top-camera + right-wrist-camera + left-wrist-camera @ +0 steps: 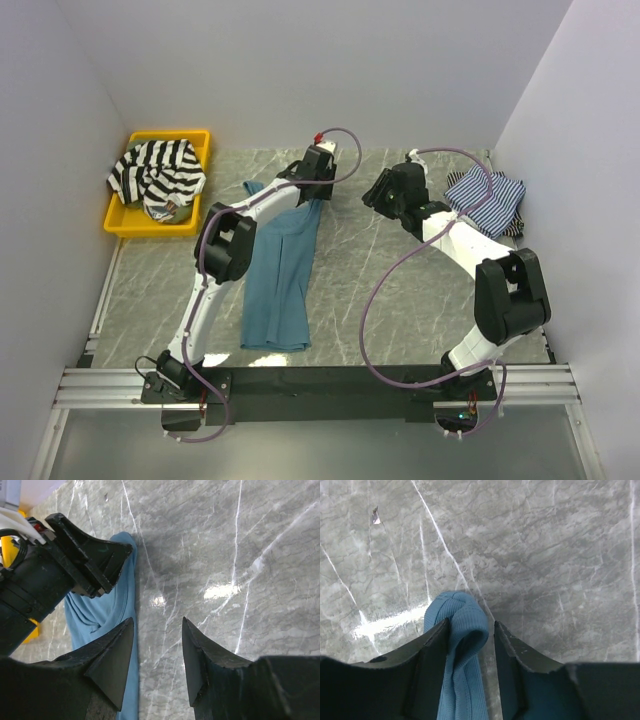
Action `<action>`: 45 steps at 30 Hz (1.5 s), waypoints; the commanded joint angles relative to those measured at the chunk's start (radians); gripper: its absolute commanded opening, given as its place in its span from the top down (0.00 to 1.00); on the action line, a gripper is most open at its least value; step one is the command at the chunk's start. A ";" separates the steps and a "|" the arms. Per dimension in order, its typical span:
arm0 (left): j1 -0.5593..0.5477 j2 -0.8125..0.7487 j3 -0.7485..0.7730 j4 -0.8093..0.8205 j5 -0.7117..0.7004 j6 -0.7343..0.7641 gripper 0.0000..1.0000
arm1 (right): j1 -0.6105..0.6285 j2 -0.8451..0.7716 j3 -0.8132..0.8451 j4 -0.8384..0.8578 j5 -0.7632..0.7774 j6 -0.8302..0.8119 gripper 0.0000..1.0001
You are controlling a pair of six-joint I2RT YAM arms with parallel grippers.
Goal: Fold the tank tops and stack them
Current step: Fold the tank top
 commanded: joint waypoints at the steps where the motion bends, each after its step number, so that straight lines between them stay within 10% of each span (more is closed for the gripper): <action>1: -0.006 0.022 0.052 0.024 -0.005 0.029 0.54 | 0.003 0.006 -0.006 0.042 0.013 -0.008 0.50; 17: 0.014 -0.046 -0.010 0.080 0.053 -0.011 0.89 | 0.005 0.018 0.006 0.070 0.000 -0.008 0.51; 39: 0.245 -0.138 -0.262 0.344 0.512 -0.313 0.91 | 0.030 0.072 0.008 0.087 -0.016 -0.012 0.52; 45: 0.253 -0.103 -0.264 0.341 0.511 -0.317 0.77 | 0.049 0.079 0.014 0.081 -0.017 -0.017 0.52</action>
